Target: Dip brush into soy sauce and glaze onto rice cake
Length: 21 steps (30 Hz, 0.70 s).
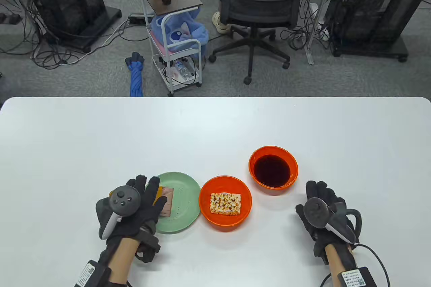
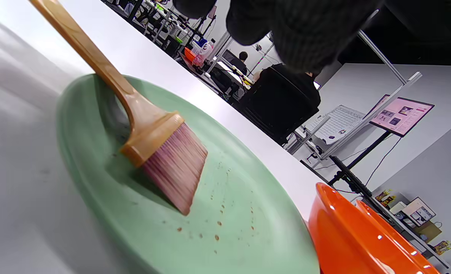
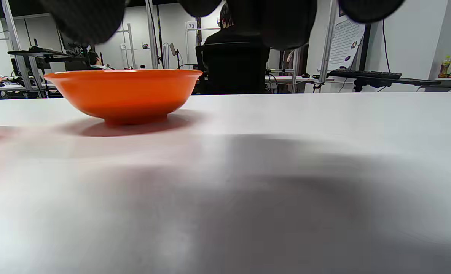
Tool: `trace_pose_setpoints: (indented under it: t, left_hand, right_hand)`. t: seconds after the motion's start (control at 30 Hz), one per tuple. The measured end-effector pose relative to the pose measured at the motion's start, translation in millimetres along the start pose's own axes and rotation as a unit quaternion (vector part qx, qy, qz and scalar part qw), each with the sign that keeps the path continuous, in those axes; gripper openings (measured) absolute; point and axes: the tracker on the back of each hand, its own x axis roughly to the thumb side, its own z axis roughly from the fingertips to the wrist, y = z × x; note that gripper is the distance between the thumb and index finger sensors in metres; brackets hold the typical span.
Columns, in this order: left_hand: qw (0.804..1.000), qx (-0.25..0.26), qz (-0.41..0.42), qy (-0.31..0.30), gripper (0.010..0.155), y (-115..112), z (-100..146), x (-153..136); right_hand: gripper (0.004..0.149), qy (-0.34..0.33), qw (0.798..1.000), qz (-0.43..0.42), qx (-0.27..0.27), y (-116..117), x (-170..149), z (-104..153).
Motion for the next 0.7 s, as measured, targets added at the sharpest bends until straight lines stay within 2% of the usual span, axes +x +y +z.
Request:
trace_pose_setpoints:
  t: [0.53,0.7]
  left_hand:
    - [1.000,-0.014,0.000,0.002,0.069,-2.1,-0.2,1.0]
    - [1.000,-0.023,0.009,0.003,0.068,5.2,-0.9,2.0]
  right_hand:
    - [0.077,0.010,1.000,-0.012,0.015,-0.2,-7.3,0.0]
    - [0.077,0.025,1.000,0.001,0.013,-0.9,-9.0,-0.2]
